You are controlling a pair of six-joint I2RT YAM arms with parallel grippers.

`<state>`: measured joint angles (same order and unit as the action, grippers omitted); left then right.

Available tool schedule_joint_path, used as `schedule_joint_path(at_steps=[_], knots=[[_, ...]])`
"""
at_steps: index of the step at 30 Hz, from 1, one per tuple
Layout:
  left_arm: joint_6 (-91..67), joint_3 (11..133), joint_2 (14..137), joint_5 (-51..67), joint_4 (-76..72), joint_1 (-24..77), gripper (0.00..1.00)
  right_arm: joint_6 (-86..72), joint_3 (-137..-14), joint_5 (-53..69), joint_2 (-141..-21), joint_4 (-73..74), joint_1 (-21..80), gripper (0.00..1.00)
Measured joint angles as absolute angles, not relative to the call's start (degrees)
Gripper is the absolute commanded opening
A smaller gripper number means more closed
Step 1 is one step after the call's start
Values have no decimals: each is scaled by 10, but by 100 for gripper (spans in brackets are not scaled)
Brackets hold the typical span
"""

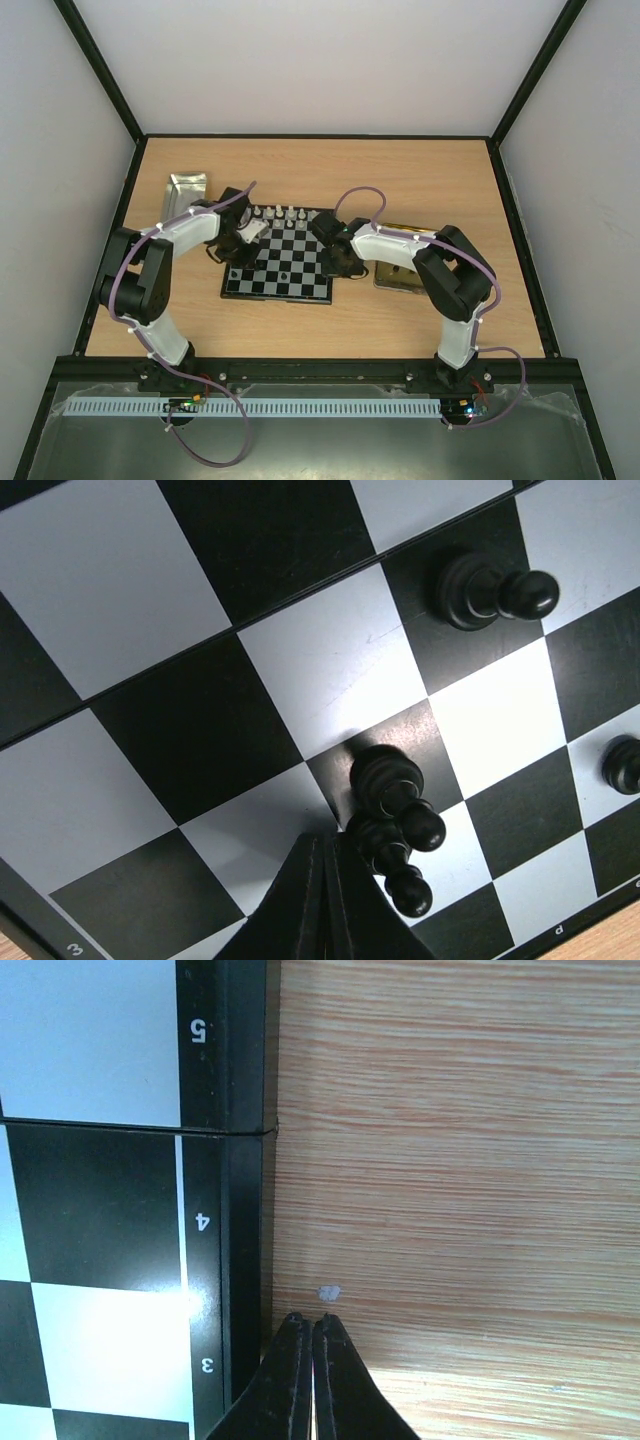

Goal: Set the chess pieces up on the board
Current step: Move the chessboard to the center of the board.

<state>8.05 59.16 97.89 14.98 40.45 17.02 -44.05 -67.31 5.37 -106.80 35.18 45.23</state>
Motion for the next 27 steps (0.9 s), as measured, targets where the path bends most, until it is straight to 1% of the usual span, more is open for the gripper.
schedule_joint_path(at_steps=[11,20,23,27], knots=[[102,602,979,126,418,137,2,-440,-674,54,-1068,353,452,2],[116,657,982,90,431,89,2,-437,-696,45,-1070,362,445,2],[117,684,1003,72,429,72,2,-430,-712,43,-1080,366,430,2],[117,735,1060,50,418,56,2,-420,-742,39,-1107,373,399,2]])
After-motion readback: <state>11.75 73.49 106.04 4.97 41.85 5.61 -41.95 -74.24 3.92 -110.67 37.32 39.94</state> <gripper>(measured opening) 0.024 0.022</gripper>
